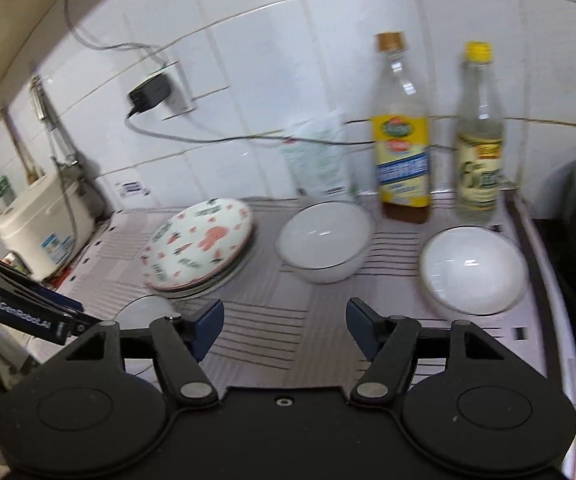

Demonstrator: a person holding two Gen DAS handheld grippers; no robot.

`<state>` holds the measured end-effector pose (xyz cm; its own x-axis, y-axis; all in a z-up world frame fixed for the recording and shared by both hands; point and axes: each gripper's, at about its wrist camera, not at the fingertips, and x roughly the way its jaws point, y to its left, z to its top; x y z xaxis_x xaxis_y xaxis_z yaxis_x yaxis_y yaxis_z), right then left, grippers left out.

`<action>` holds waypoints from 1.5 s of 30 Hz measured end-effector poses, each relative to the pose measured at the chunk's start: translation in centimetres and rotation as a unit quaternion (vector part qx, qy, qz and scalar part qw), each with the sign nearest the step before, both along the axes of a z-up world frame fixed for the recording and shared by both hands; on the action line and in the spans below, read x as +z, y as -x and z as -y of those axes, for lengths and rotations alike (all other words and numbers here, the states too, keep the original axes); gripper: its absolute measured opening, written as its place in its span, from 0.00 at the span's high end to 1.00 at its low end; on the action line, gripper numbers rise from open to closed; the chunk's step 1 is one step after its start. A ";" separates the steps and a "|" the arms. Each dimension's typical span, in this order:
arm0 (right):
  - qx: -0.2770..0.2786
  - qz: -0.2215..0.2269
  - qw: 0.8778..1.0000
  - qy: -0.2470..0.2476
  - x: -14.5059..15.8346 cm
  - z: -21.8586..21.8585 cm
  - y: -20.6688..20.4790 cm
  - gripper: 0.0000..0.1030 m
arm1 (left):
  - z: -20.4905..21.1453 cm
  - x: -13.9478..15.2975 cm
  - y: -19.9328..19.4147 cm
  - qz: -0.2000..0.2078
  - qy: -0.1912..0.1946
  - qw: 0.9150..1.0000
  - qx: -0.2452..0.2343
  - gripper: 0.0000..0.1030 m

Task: Organize plates and bowls
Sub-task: 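Move both grippers to another white bowl near the bottles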

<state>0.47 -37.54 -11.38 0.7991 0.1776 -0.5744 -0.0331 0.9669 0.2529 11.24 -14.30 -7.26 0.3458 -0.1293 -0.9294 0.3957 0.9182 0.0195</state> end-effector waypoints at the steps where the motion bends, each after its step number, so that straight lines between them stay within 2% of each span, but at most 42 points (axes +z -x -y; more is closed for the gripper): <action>1: -0.009 0.001 1.000 0.000 0.0 0.5 0.2 0.28 | 0.5 0.1 -0.1 0.001 0.001 1.000 -0.004 0.44; 6: -0.064 0.011 0.998 -0.017 -0.7 2.5 0.6 0.28 | 3.3 1.0 -0.4 0.003 0.019 0.999 -0.029 0.39; 10: -0.111 0.019 0.993 -0.043 -1.6 4.1 0.8 0.28 | 6.1 1.3 -1.0 0.010 0.032 0.998 -0.055 0.39; 18: -0.167 0.026 0.984 -0.051 -3.4 5.9 0.5 0.28 | 11.1 0.4 -2.0 0.032 0.052 0.993 -0.097 0.38; 23: -0.192 0.024 0.981 -0.025 -4.8 6.2 -0.2 0.28 | 13.8 -0.9 -3.1 0.035 0.058 0.992 -0.109 0.38; 29: -0.247 0.022 0.969 0.008 -6.4 7.2 -1.4 0.28 | 16.4 -2.6 -4.9 0.027 0.072 0.991 -0.111 0.38; 32: -0.263 0.024 0.964 0.006 -7.0 7.9 -2.1 0.28 | 17.8 -3.6 -5.6 0.035 0.071 0.990 -0.115 0.38; 40: -0.276 0.010 0.960 0.046 -8.4 8.2 -3.9 0.28 | 20.3 -6.3 -7.5 0.014 0.072 0.991 -0.114 0.39; 45: -0.277 0.003 0.960 0.049 -9.4 8.3 -4.6 0.28 | 22.0 -8.1 -8.9 -0.006 0.068 0.991 -0.115 0.42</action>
<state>5.02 -45.88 -20.80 0.7588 -0.3291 -0.5620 0.4910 0.8561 0.1615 20.10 -36.29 -15.37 0.2814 -0.3269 -0.9022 0.5940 0.7977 -0.1038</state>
